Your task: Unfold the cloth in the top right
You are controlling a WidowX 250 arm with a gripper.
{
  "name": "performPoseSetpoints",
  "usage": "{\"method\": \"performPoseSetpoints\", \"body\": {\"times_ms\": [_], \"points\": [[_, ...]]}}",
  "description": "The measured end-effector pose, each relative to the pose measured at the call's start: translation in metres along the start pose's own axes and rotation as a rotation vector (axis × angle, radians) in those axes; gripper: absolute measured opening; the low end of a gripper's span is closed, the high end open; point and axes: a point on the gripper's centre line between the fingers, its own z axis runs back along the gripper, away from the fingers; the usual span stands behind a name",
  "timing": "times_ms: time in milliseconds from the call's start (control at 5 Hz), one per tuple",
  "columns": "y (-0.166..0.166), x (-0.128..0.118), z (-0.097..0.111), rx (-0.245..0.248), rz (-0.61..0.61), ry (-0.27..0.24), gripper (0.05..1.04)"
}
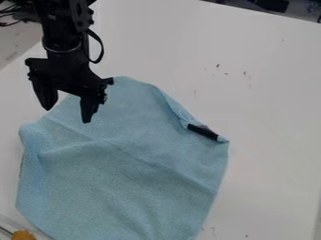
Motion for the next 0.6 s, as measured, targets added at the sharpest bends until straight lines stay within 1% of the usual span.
{"method": "performPoseSetpoints", "body": {"times_ms": [200,400,600], "points": [[-0.003,-0.002,-0.006,-0.003,-0.001,0.024,1.0],[-0.026,0.002,-0.011,-0.016,-0.03,0.03,1.0],[-0.046,0.008,-0.012,-0.024,-0.042,0.027,1.0]]}}
